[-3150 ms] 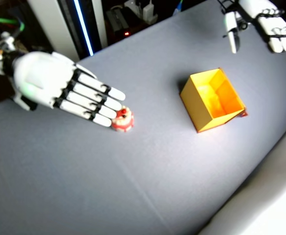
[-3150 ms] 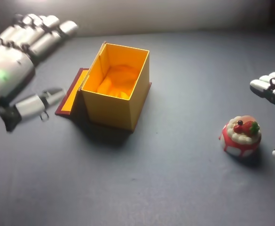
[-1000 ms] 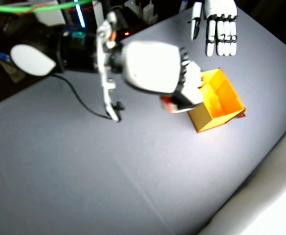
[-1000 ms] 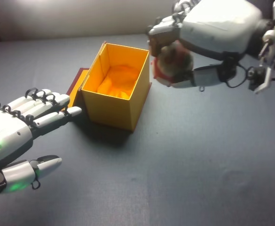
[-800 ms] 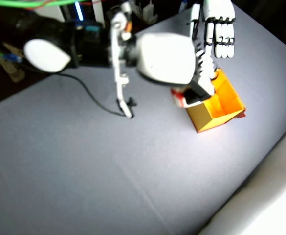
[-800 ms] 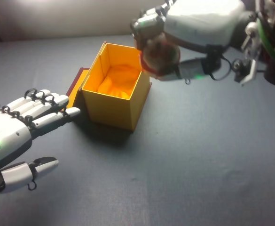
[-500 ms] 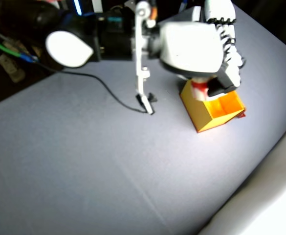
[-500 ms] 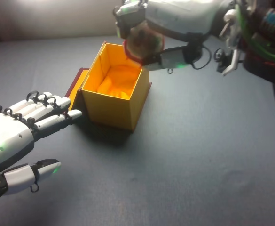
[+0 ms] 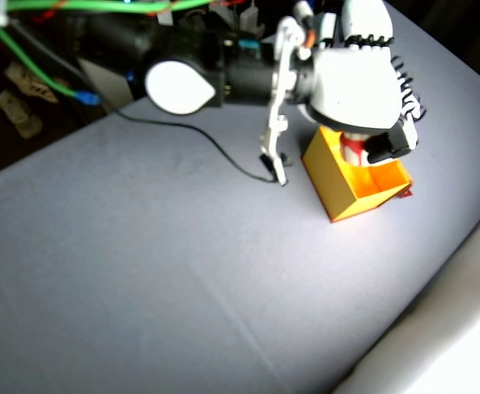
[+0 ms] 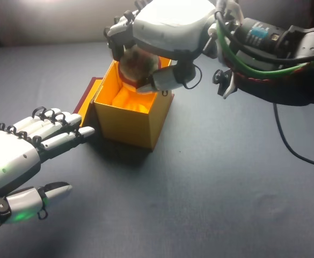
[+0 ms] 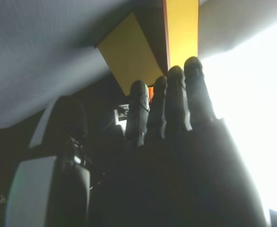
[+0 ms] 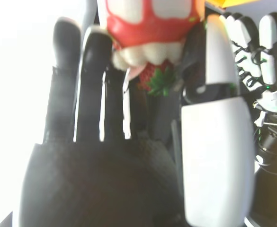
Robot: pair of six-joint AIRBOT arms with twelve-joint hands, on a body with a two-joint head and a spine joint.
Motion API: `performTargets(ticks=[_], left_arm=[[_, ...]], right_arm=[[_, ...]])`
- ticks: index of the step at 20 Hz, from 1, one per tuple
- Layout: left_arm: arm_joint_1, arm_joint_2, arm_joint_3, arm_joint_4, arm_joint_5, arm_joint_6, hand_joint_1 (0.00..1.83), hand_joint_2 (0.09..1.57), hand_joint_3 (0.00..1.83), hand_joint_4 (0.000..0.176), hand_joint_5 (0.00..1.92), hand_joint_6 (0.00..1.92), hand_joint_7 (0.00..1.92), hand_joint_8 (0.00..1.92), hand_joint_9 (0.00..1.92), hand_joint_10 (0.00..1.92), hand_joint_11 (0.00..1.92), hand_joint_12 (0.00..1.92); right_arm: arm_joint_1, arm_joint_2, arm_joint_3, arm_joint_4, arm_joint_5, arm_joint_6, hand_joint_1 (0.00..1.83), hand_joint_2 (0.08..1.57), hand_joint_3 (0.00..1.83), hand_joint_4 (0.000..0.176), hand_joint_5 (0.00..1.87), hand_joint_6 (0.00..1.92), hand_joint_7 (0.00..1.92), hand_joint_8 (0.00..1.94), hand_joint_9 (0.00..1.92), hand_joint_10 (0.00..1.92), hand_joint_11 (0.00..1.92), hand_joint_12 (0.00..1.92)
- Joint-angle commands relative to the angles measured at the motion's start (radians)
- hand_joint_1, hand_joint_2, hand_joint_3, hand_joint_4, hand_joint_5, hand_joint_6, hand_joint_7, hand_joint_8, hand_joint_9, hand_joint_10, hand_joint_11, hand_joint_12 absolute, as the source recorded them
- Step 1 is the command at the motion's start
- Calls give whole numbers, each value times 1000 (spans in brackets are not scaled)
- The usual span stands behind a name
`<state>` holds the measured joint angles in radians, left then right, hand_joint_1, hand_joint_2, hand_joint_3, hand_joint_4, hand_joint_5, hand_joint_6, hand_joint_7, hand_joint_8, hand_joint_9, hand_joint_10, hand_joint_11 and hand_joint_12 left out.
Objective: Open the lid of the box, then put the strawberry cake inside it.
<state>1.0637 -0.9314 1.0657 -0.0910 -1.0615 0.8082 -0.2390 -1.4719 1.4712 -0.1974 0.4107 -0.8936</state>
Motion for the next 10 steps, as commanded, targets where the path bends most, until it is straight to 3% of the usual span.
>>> performTargets(ticks=[1,2,3,4,5,6,7,8,9,10], left_arm=[[-4,-2,7,-8,-119,-4,471,1416,1,45,133,7,0,0,0,0,0,0],[-4,-3,8,-8,-119,-4,429,1420,3,53,126,4,0,0,0,0,0,0],[-4,-3,8,-8,-120,-4,435,1422,3,46,130,5,0,0,0,0,0,0],[-4,-3,8,-8,-121,-5,464,1420,1,32,143,9,0,0,0,0,0,0],[-4,-4,8,-8,-122,-5,470,1417,0,29,142,8,0,0,0,0,0,0],[-4,-4,8,-8,-124,-6,489,1409,0,31,145,8,0,0,0,0,0,0],[-4,-5,8,-8,-125,-6,472,1410,0,40,136,4,0,0,0,0,0,0],[-4,-5,8,-9,-126,-6,446,1415,1,44,127,2,0,0,0,0,0,0],[-4,-6,7,-10,-128,-6,459,1414,0,30,137,6,0,0,0,0,0,0],[-4,-6,7,-11,-129,-7,482,1400,0,27,145,8,0,0,0,0,0,0]], right_arm=[[21,1,10,21,99,-1,1332,1235,3,0,733,1252,661,1412,763,1537,645,1644],[21,-3,16,28,92,-1,1327,1255,3,0,651,1364,645,1435,736,1554,563,1593],[21,-4,20,35,87,-1,1170,1229,0,0,433,760,500,850,528,1094,375,1567],[21,-5,21,41,84,-1,1098,1192,0,0,317,358,399,387,413,746,258,1488],[19,-7,23,42,82,-1,1041,1161,0,0,292,155,371,143,373,523,188,1446],[15,-8,23,43,81,-1,897,1140,0,0,199,46,247,30,227,290,37,1379],[13,-8,23,43,81,-1,576,1172,8,17,75,8,98,5,71,148,7,1074],[13,-7,20,43,80,-1,468,1189,7,6,14,1,33,11,27,63,1,748],[13,-5,17,43,80,-1,343,1225,7,15,2,0,6,1,5,12,0,442],[13,9,7,41,81,-1,311,1243,5,6,0,0,0,0,0,2,0,239]])
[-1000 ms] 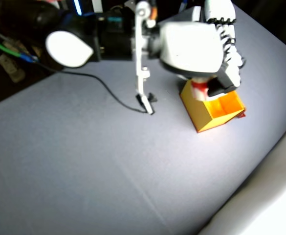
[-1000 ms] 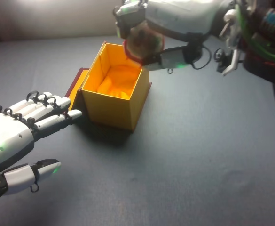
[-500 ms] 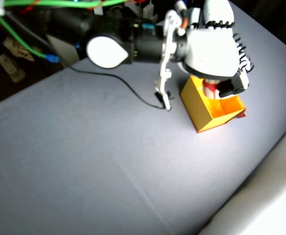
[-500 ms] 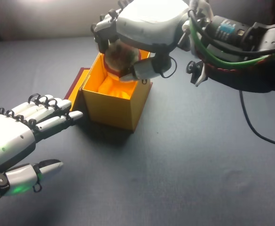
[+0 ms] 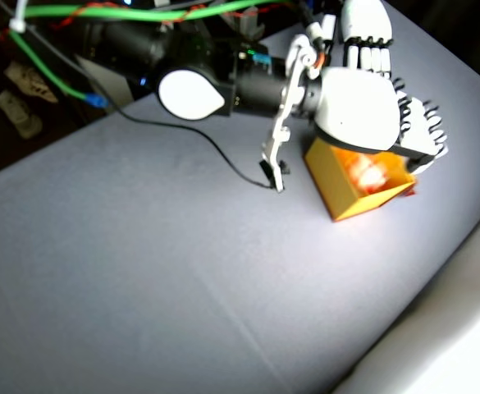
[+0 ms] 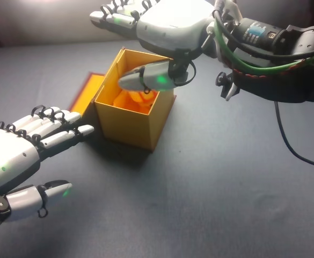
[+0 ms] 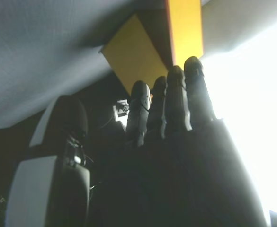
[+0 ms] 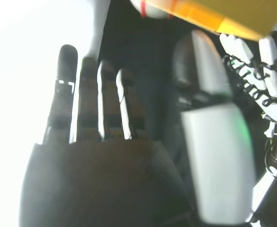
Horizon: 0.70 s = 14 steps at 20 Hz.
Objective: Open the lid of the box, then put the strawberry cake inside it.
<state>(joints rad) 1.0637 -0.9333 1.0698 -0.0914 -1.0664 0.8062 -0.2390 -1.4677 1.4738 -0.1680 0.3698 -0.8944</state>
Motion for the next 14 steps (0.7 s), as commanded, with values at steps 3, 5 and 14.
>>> performTargets(ticks=[3,5,14], left_arm=[[-4,-3,-2,-13,-129,-5,451,1394,0,49,117,1,0,0,0,0,0,0],[-4,-1,-7,-14,-134,-5,487,1387,0,45,127,4,0,0,0,0,0,0],[61,41,-56,-66,-269,-4,462,1417,8,61,109,3,0,0,0,0,19,12]], right_arm=[[14,57,-31,7,127,0,266,1234,0,14,0,0,0,0,0,0,0,101],[14,112,-72,8,159,0,207,1227,0,0,0,0,0,0,0,0,0,316],[-129,389,-325,7,438,0,94,1344,18,0,0,0,0,0,0,0,0,0]])
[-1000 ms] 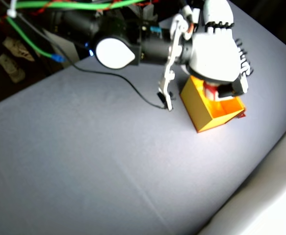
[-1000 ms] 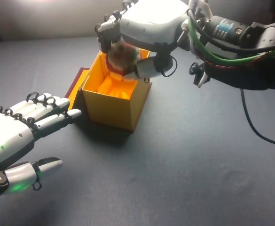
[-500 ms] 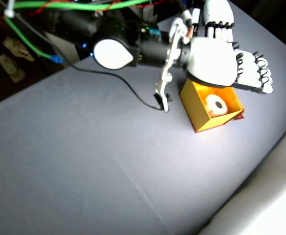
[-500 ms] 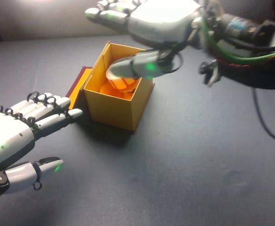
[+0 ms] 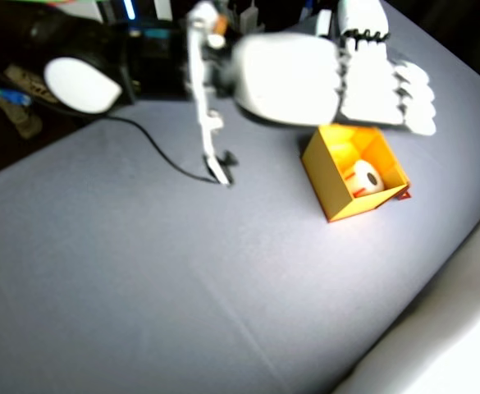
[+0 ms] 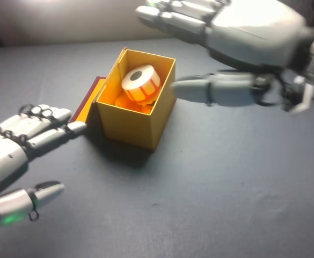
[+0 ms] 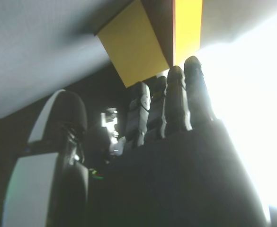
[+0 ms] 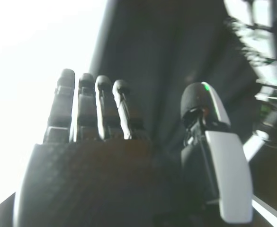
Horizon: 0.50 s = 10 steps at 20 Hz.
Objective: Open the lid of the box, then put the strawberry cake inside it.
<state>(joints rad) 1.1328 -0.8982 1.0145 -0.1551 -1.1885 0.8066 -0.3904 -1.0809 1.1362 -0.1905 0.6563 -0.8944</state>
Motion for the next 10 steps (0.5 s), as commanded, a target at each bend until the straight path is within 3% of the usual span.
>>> performTargets(ticks=[1,2,4,5,6,7,8,9,10], left_arm=[[6,11,-7,-11,-169,-5,499,1423,0,41,123,0,0,0,11,0,3,228],[26,18,-15,-27,-204,-4,497,1432,0,35,115,1,0,0,14,0,0,287],[64,31,-30,-59,-273,-3,605,1420,0,45,104,1,1,0,32,4,0,408],[79,36,-36,-76,-308,-2,604,1427,0,44,90,4,0,0,10,7,0,296],[87,38,-39,-84,-335,-2,549,1446,1,55,60,6,0,0,1,1,0,138],[91,39,-41,-91,-356,-1,467,1458,2,84,35,4,0,0,0,0,0,27],[91,42,-45,-96,-376,5,430,1457,2,91,29,3,0,0,0,0,0,5],[91,42,-46,-100,-395,7,419,1451,0,85,34,5,0,0,0,0,0,0],[91,42,-46,-103,-412,8,363,1451,0,87,14,3,0,0,0,0,27,17]], right_arm=[[-11,35,-12,30,188,0,31,1334,11,6,0,0,0,0,0,0,0,0],[-49,80,-48,30,232,0,21,1336,11,0,0,0,0,0,0,0,0,0],[-135,140,-97,52,316,0,133,1307,0,44,0,0,0,0,0,0,0,0],[-180,174,-123,72,363,-1,189,1298,0,54,0,0,0,0,0,0,0,0],[-224,202,-146,87,399,-3,221,1300,0,37,0,0,0,0,0,0,0,0],[-266,229,-168,109,443,-4,265,1335,9,0,0,0,0,0,0,0,0,0],[-302,252,-187,127,485,-14,265,1354,15,0,0,0,0,0,0,0,0,0],[-343,274,-209,149,529,-28,269,1367,19,0,0,0,0,0,0,0,0,0],[-375,288,-224,168,570,-40,164,1342,7,7,0,0,0,0,0,0,0,0]])
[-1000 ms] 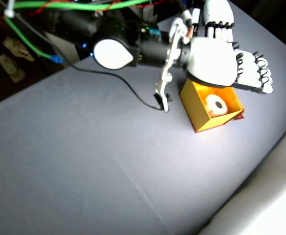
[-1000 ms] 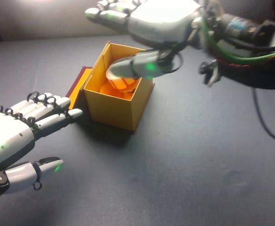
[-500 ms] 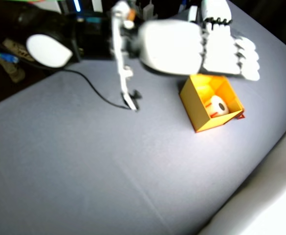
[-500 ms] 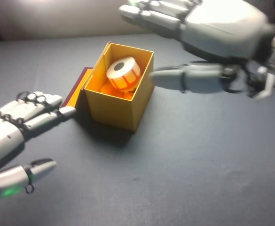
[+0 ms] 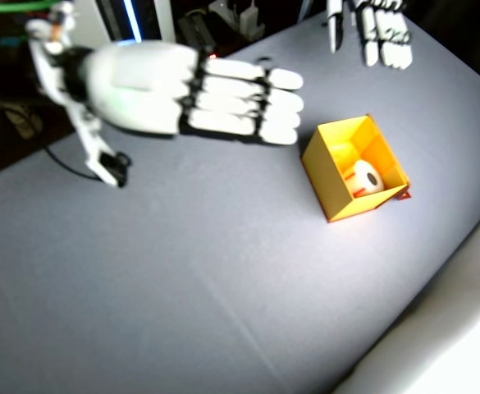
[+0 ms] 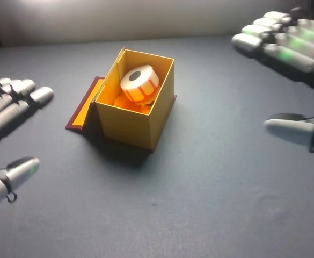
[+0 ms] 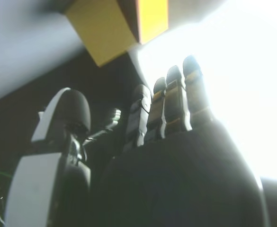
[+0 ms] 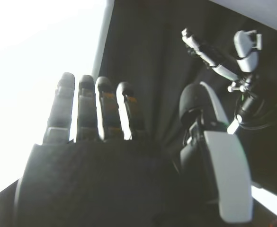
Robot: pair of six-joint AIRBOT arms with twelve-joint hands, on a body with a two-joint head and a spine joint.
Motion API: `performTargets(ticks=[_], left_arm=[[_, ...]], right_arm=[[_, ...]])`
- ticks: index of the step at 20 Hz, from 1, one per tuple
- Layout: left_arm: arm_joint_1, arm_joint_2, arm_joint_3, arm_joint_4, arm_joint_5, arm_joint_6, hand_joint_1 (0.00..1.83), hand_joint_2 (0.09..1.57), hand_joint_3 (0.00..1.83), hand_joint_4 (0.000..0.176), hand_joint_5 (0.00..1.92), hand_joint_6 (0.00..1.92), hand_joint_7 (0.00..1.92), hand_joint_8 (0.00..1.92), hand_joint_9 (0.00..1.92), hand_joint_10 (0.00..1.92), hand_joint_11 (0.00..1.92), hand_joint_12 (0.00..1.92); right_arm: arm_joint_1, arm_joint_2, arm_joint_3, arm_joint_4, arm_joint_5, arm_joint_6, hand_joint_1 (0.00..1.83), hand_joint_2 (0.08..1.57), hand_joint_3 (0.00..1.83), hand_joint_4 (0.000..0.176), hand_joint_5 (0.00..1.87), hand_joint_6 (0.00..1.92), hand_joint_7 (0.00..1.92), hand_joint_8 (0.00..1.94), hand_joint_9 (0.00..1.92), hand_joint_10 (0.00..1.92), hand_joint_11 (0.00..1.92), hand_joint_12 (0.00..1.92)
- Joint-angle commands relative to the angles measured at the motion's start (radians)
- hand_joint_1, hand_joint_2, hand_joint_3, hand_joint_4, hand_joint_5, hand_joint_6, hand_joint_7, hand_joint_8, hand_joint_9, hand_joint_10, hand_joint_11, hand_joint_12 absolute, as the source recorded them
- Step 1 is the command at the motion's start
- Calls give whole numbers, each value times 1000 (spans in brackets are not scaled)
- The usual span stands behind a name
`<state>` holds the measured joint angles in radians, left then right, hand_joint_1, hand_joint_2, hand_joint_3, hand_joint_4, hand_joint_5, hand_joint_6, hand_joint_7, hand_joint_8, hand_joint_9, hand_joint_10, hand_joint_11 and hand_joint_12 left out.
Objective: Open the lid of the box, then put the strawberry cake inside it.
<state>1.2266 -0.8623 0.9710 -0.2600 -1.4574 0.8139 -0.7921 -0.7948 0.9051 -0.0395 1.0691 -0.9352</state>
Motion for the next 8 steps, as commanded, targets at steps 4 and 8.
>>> performTargets(ticks=[4,8], left_arm=[[-3,19,-9,-9,-209,13,429,1411,9,21,2,3,0,0,0,0,0,271],[-4,28,-17,-20,-249,24,451,1415,0,84,0,0,0,0,0,0,0,0]], right_arm=[[-180,65,-56,147,391,-15,178,1325,0,0,0,0,0,0,0,0,0,0],[-335,103,-90,255,579,-20,266,1317,0,2,0,0,0,0,0,0,0,0]])
